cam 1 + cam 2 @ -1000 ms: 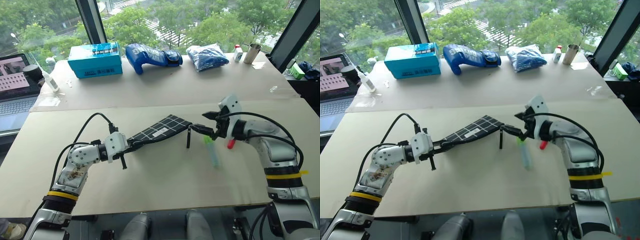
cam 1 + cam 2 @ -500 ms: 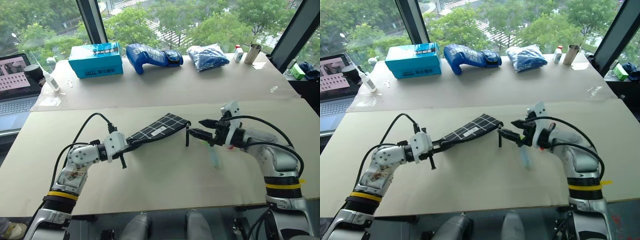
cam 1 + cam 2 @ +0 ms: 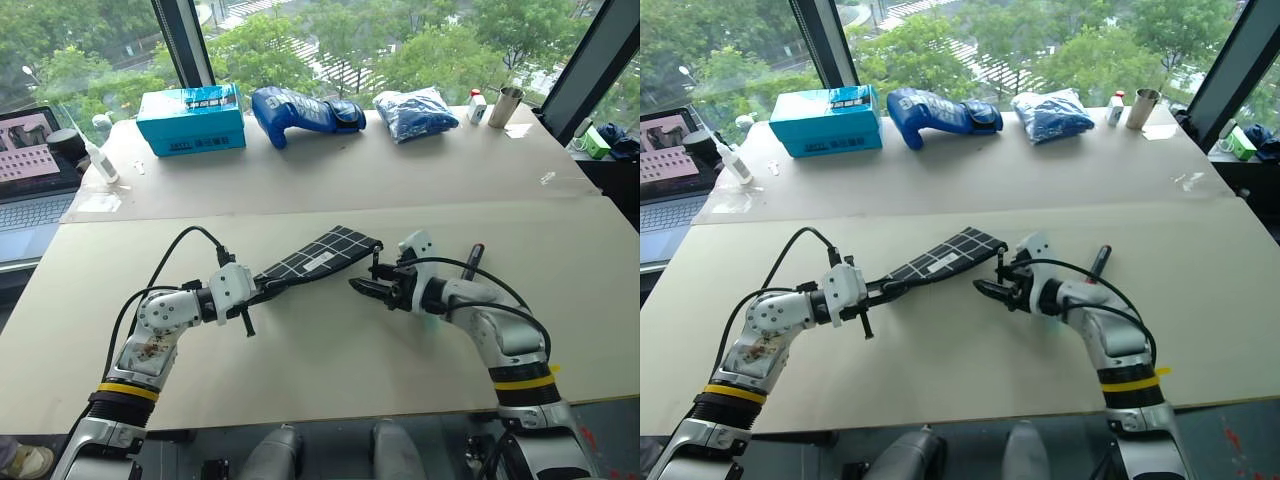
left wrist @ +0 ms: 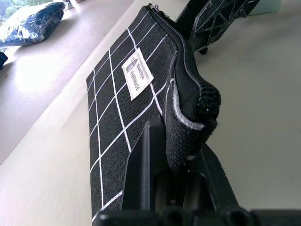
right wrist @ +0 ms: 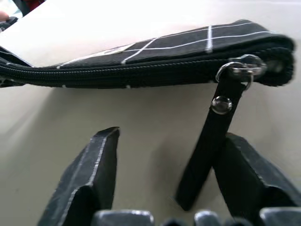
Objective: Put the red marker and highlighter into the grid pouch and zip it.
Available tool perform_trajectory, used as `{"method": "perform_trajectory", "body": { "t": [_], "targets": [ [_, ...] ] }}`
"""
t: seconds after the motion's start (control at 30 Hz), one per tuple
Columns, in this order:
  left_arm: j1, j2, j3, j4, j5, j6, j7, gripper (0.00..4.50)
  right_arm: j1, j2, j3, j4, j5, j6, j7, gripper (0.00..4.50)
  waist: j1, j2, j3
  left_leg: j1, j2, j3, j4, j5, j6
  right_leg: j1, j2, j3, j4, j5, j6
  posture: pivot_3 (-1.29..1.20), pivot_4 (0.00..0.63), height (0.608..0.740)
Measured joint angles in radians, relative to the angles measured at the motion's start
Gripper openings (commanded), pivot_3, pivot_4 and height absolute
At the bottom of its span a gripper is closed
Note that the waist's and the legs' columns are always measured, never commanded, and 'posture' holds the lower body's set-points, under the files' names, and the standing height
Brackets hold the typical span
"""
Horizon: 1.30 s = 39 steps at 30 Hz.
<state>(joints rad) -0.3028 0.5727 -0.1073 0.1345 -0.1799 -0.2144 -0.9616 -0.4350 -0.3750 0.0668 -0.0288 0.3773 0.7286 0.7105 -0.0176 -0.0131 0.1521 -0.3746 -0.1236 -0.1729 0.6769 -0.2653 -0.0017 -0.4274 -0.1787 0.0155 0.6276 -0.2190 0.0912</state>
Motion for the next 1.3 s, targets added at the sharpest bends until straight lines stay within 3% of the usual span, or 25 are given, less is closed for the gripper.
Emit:
{"method": "perform_trajectory", "body": {
  "t": [0.03, 0.2, 0.47, 0.67, 0.77, 1.03, 1.3],
  "targets": [
    [0.000, -0.002, 0.000, 0.000, 0.000, 0.000, 0.002, 0.00, 0.000, 0.001, 0.004, -0.001, 0.000, 0.000, 0.001, 1.72, 0.000, 0.000, 0.000, 0.000, 0.000, 0.000, 0.000, 0.000, 0.000, 0.000, 0.000, 0.000, 0.000, 0.000, 0.000, 0.00, 0.150, 0.740],
    [0.000, -0.003, 0.000, 0.000, 0.003, 0.001, 0.011, 0.00, 0.004, -0.006, 0.031, -0.030, 0.000, 0.000, 0.021, 0.10, 0.001, 0.000, 0.000, 0.000, 0.000, 0.000, 0.000, 0.000, 0.000, 0.000, 0.000, 0.000, 0.000, 0.000, 0.000, 0.00, 0.150, 0.740],
    [0.000, -0.018, 0.000, 0.000, 0.016, 0.001, 0.023, 0.00, -0.006, -0.006, 0.104, -0.056, -0.026, -0.001, 0.028, 0.02, 0.001, 0.000, 0.000, 0.000, 0.000, 0.000, 0.000, 0.000, 0.000, 0.000, 0.000, 0.000, 0.000, 0.000, 0.000, 0.00, 0.150, 0.740],
    [0.001, -0.019, 0.000, -0.006, 0.019, 0.003, 0.027, 0.00, -0.018, -0.050, 0.070, -0.053, 0.000, -0.001, 0.056, 0.02, 0.004, 0.000, 0.000, 0.000, 0.000, 0.000, 0.000, 0.000, 0.000, 0.000, 0.000, 0.000, 0.000, 0.000, 0.000, 0.00, 0.150, 0.740],
    [0.002, -0.018, 0.000, -0.009, 0.019, 0.003, 0.027, 0.00, -0.006, -0.078, 0.014, -0.054, 0.010, -0.022, 0.060, 0.83, 0.004, 0.000, 0.000, 0.000, 0.000, 0.000, 0.000, 0.000, 0.000, 0.000, 0.000, 0.000, 0.000, 0.000, 0.000, 0.00, 0.150, 0.740],
    [0.008, -0.015, 0.010, -0.009, 0.019, 0.005, 0.029, 0.00, 0.058, -0.106, -0.042, -0.077, 0.028, 0.002, 0.008, 3.60, -0.001, 0.000, 0.000, 0.000, 0.000, 0.000, 0.000, 0.000, 0.000, 0.000, 0.000, 0.000, 0.000, 0.000, 0.000, 0.00, 0.150, 0.740],
    [-0.001, -0.021, 0.010, -0.007, 0.019, 0.008, 0.028, 0.00, -0.021, -0.022, -0.055, 0.032, 0.025, 0.022, -0.088, 3.60, 0.001, 0.000, 0.000, 0.000, 0.000, 0.000, 0.000, 0.000, 0.000, 0.000, 0.000, 0.000, 0.000, 0.000, 0.000, 0.00, 0.150, 0.740]
  ]
}}
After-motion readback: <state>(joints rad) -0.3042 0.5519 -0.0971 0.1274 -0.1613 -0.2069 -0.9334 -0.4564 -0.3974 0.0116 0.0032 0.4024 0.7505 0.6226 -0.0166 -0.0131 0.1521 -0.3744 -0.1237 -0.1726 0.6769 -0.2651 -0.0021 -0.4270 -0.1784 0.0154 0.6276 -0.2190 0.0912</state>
